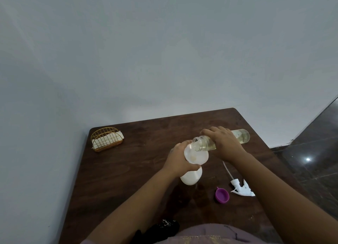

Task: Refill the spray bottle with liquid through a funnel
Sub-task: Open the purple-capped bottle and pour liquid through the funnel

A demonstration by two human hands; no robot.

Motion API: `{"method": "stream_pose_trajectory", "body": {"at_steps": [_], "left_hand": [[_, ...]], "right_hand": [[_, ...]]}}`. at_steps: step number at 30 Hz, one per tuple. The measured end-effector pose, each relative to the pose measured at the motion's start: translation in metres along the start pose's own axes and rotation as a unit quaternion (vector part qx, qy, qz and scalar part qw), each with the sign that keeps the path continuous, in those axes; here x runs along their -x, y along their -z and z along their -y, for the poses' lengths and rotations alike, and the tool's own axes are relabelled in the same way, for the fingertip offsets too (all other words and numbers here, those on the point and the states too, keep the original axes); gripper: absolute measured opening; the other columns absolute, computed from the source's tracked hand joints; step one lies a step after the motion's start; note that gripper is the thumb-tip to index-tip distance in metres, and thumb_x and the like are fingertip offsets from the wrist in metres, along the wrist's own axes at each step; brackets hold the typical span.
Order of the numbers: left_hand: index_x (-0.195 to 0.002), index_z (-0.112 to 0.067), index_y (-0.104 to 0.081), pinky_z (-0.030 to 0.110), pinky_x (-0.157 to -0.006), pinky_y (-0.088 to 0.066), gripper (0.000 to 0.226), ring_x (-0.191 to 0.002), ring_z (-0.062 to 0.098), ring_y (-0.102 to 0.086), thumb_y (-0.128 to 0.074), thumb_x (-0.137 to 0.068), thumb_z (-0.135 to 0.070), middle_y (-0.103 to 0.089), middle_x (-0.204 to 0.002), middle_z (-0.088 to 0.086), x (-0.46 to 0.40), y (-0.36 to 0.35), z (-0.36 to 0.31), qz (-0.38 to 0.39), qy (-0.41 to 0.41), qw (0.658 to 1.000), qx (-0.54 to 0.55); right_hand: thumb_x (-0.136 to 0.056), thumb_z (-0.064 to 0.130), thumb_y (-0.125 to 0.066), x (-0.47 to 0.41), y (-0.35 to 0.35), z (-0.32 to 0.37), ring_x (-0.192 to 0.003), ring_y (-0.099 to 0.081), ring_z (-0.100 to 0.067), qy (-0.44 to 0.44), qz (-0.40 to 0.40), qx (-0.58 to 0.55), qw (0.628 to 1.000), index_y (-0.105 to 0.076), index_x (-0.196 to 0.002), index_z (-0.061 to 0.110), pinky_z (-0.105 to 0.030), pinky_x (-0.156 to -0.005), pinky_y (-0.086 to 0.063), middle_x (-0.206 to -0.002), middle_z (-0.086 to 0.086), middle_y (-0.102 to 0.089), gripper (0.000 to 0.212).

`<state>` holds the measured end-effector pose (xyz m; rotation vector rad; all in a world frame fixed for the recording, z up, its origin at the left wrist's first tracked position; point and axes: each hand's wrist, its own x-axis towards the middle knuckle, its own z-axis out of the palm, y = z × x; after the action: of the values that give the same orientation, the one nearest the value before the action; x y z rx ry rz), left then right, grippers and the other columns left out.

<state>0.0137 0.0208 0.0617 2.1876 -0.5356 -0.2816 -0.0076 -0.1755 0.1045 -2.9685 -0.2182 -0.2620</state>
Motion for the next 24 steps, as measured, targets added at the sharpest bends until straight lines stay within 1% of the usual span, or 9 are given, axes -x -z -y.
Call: {"method": "stream_pose_trajectory", "body": {"at_steps": [4,13,19,24], "left_hand": [[-0.134,-0.033,-0.049,0.039,-0.093,-0.052,0.084,-0.111,0.013,-0.054,-0.086,-0.06,-0.042,-0.058,-0.125,-0.008,0.0001,-0.0007,-0.0006,0.001,0.003,1.0,-0.001],[-0.135,-0.032,-0.049,0.039,-0.094,-0.052,0.083,-0.112,0.014,-0.054,-0.086,-0.062,-0.04,-0.058,-0.126,-0.007,-0.0005,0.0003,-0.001,0.003,0.005,1.0,-0.001],[-0.135,-0.031,-0.049,0.038,-0.094,-0.052,0.082,-0.111,0.014,-0.054,-0.086,-0.062,-0.039,-0.058,-0.127,-0.007,-0.0001,-0.0004,-0.0012,0.002,0.004,1.0,-0.003],[-0.134,-0.03,-0.049,0.037,-0.095,-0.051,0.08,-0.112,0.013,-0.054,-0.087,-0.064,-0.038,-0.058,-0.128,-0.007,0.0,0.0002,-0.0023,0.0,0.001,1.0,-0.006]], "right_hand": [[-0.079,0.016,-0.067,-0.0004,0.001,0.0006,-0.09,-0.051,-0.018,-0.001,-0.001,-0.01,1.0,-0.055,-0.112,0.033,-0.032,-0.083,-0.038,-0.097,0.008,-0.059,0.039],[-0.079,0.015,-0.066,-0.0005,0.001,0.0002,-0.092,-0.051,-0.018,0.002,-0.003,-0.007,1.0,-0.055,-0.114,0.033,-0.032,-0.083,-0.038,-0.099,0.008,-0.06,0.04],[-0.082,0.012,-0.061,-0.0001,0.002,0.0017,-0.091,-0.05,-0.018,-0.001,-0.004,-0.011,1.0,-0.056,-0.115,0.032,-0.032,-0.084,-0.038,-0.098,0.008,-0.059,0.039],[-0.081,0.012,-0.064,0.0003,0.0013,0.0028,-0.093,-0.051,-0.018,0.001,-0.004,-0.015,1.0,-0.056,-0.114,0.032,-0.033,-0.086,-0.039,-0.1,0.008,-0.059,0.04]]}}
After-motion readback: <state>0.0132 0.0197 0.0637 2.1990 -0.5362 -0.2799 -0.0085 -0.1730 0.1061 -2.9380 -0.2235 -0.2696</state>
